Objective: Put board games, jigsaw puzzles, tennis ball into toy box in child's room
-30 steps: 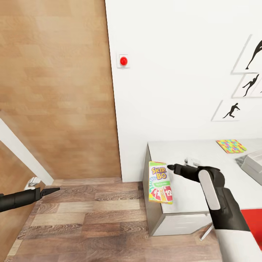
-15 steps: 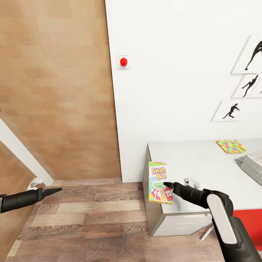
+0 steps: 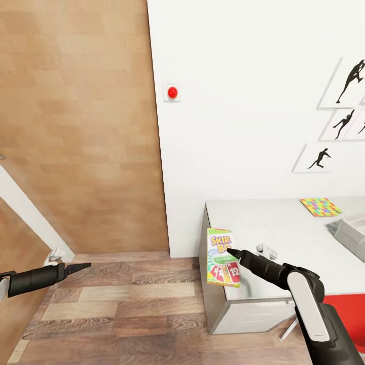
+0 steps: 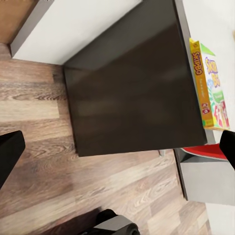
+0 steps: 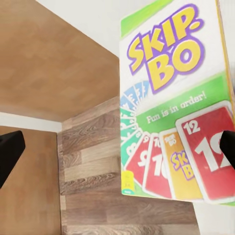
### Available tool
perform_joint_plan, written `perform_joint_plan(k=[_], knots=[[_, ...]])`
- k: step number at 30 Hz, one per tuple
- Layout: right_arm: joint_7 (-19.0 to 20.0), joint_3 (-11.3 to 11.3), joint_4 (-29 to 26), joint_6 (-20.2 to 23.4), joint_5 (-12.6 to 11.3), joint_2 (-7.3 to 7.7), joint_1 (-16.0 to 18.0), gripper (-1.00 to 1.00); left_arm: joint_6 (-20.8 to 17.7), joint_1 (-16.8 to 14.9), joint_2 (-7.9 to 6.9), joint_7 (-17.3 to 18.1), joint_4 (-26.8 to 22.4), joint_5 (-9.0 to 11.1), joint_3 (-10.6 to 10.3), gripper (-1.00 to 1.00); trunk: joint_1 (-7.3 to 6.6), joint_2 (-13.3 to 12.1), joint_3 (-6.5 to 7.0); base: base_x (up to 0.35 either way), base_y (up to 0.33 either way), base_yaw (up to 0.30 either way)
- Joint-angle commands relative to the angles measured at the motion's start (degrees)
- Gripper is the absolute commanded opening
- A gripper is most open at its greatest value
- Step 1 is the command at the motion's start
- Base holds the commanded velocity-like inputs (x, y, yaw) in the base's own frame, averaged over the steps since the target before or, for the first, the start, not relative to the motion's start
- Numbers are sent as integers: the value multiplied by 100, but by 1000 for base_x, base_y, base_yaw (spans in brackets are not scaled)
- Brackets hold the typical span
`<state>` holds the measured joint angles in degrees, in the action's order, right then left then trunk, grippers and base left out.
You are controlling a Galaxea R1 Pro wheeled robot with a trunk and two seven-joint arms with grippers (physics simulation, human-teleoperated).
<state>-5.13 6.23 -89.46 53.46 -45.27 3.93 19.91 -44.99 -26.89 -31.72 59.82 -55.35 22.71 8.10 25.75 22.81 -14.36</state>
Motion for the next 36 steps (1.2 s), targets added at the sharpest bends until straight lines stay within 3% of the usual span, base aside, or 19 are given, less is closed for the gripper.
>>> perform_joint_plan(k=[1,10,36], knots=[[-10,1,-11,17,-59,14,5,100,-36,-6,2,8,-1,11,3,100,4,11,-1,0,0,0],[261,1,-11,0,-53,36,5,100,-34,-6,7,40,-2,0,39,100,4,11,83,0,0,0],[293,1,-16,-11,-17,38,5,100,-58,-35,30,56,14,64,179,100,4,11,328,0,0,26]])
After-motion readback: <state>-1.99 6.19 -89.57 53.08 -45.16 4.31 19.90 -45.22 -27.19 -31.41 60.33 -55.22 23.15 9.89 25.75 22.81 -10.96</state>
